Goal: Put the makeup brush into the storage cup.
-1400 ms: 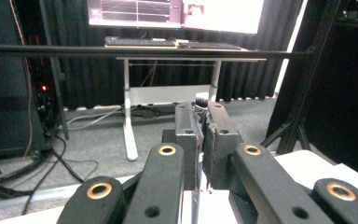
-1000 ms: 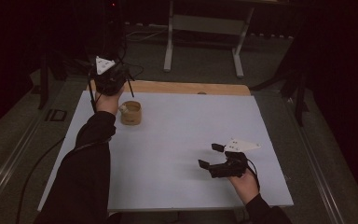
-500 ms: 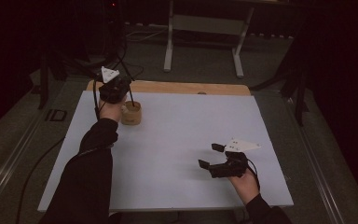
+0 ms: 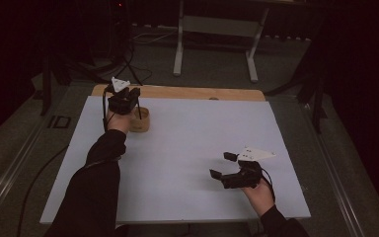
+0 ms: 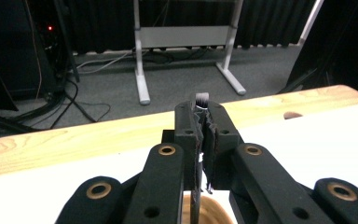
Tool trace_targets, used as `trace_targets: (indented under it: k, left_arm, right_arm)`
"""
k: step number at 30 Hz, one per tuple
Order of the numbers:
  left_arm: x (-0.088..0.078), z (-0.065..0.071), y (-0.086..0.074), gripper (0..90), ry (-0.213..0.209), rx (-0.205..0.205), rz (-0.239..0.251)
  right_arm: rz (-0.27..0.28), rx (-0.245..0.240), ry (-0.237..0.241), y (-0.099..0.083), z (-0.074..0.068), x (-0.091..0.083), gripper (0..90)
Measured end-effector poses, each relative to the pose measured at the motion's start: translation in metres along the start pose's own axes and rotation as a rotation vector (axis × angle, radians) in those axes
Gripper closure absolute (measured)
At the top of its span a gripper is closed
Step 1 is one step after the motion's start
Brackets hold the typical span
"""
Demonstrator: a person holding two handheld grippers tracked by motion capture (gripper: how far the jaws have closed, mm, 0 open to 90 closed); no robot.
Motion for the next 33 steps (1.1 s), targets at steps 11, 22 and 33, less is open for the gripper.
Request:
trace_targets:
  k: [11, 22, 33]
  left_arm:
    - [0.008, 0.001, -0.008, 50.2, 0.006, -0.033, -0.087]
    - [-0.011, 0.009, 0.004, 0.0, -0.036, 0.000, -0.128]
    - [-0.038, 0.031, -0.001, 0.0, -0.118, 0.111, -0.101]
  right_arm:
    - [-0.002, 0.000, 0.008, 0.000, -0.001, 0.000, 14.1]
    - [0.015, 0.006, 0.004, 0.002, 0.001, -0.003, 14.1]
    - [0.031, 0.010, -0.013, 0.004, 0.004, -0.007, 14.2]
Point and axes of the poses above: each handheld gripper's, and its own axes: x roughly forward along the jaws, y roughly out of its top, z roughly to its right, the point moved 10 cm from there along x, roughly forward along the jaws, and after that the axes turned 14 degrees about -z, right-handed, at the moved point
